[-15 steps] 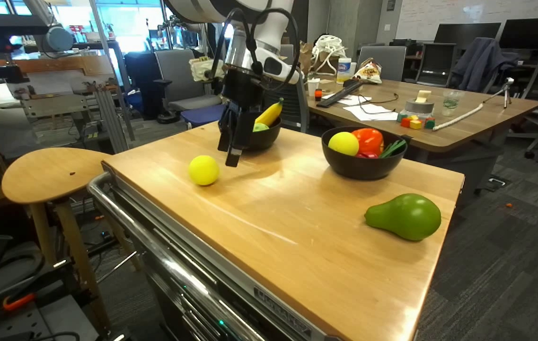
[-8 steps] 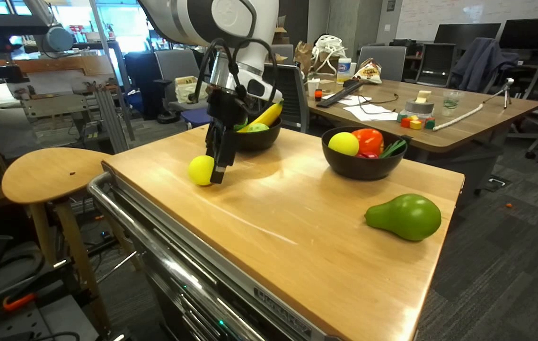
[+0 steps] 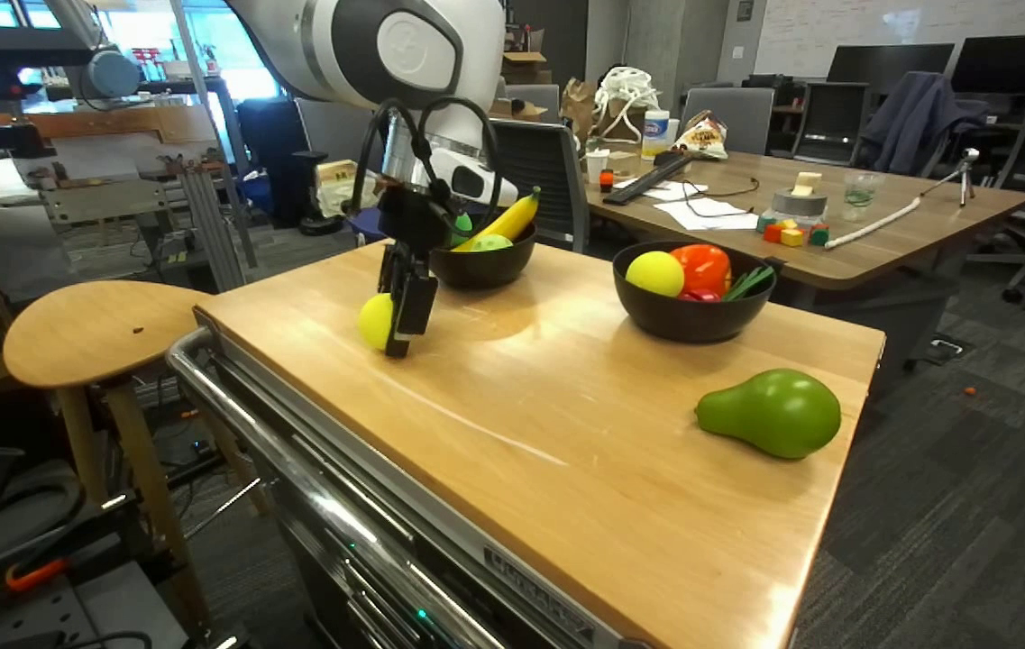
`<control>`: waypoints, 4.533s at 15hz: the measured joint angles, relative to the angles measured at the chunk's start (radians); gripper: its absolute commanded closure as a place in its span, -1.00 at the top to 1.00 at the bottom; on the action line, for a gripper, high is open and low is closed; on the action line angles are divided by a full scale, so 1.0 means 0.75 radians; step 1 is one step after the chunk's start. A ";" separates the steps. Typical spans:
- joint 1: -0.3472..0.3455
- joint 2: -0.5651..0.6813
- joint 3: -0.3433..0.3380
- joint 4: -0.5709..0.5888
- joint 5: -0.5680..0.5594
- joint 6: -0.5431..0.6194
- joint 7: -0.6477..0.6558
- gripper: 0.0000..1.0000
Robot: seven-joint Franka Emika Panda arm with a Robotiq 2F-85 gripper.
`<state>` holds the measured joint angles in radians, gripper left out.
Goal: Pick up the fruit toys from the table and put them in the two black bowls.
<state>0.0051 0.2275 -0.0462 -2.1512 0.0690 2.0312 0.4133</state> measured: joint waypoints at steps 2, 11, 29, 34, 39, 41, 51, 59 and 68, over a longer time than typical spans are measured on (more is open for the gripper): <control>-0.002 -0.008 0.000 0.002 0.008 0.001 -0.001 -0.50; -0.120 -0.104 -0.079 0.357 0.176 0.050 -0.046 -0.85; -0.205 0.563 -0.231 0.938 0.124 0.574 0.059 -0.85; -0.201 0.563 -0.249 0.927 0.064 0.575 0.060 -0.64; -0.186 0.559 -0.258 0.876 0.019 0.597 0.060 0.30; -0.179 0.548 -0.260 0.842 0.016 0.615 0.060 0.64; -0.101 0.222 -0.338 0.495 -0.037 0.799 0.124 1.00; -0.202 -0.285 -0.379 0.093 -0.054 0.599 0.146 1.00; -0.273 -0.255 -0.356 0.055 -0.042 0.719 0.260 1.00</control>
<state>-0.1996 0.0360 -0.3134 -2.1100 0.0374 2.5702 0.6085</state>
